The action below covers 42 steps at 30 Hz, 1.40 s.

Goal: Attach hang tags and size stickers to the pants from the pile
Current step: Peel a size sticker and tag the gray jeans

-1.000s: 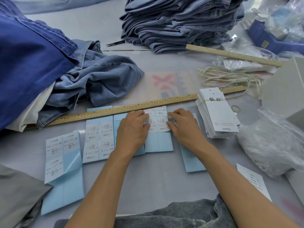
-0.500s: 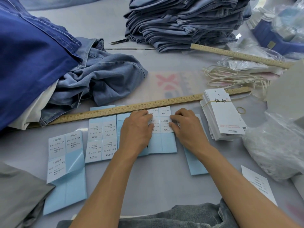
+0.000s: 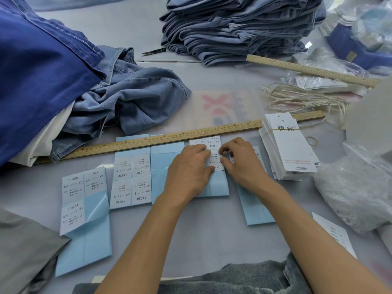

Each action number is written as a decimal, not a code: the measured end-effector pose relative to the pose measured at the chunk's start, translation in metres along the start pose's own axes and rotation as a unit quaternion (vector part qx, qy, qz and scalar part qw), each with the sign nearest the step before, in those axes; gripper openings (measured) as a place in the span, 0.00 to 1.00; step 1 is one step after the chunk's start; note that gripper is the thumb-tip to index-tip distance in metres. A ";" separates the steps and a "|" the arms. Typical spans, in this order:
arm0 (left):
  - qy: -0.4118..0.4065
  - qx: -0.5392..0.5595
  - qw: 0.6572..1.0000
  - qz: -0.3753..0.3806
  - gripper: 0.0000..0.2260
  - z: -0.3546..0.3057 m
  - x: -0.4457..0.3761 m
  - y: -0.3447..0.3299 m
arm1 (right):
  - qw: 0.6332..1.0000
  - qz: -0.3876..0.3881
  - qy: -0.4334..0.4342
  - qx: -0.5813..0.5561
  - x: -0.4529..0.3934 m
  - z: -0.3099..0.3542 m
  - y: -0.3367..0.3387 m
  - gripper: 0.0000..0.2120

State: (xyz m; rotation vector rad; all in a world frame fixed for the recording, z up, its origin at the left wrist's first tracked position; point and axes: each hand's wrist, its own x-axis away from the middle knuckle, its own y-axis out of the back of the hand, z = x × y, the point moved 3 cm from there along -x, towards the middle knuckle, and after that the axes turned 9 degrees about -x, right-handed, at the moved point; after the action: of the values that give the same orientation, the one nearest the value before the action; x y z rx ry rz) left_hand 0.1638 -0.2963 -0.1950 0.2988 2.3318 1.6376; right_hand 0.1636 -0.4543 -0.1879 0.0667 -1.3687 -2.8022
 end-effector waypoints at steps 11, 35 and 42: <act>0.007 0.001 1.000 0.007 0.18 0.001 -0.001 -0.001 | 1.000 -0.002 0.012 0.005 0.000 0.002 0.000 0.09; -0.014 0.057 0.998 0.030 0.10 0.024 -0.003 0.014 | 0.993 0.070 0.080 -0.043 0.008 0.011 -0.009 0.13; 0.000 0.063 0.998 0.011 0.13 0.016 0.004 0.011 | 0.993 0.060 0.038 -0.092 0.009 0.008 -0.004 0.14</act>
State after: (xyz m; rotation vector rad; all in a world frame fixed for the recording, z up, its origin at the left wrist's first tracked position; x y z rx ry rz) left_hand 0.1654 -0.2774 -0.1899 0.3516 2.4443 1.5041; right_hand 0.1542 -0.4456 -0.1863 0.0832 -1.0551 -2.7790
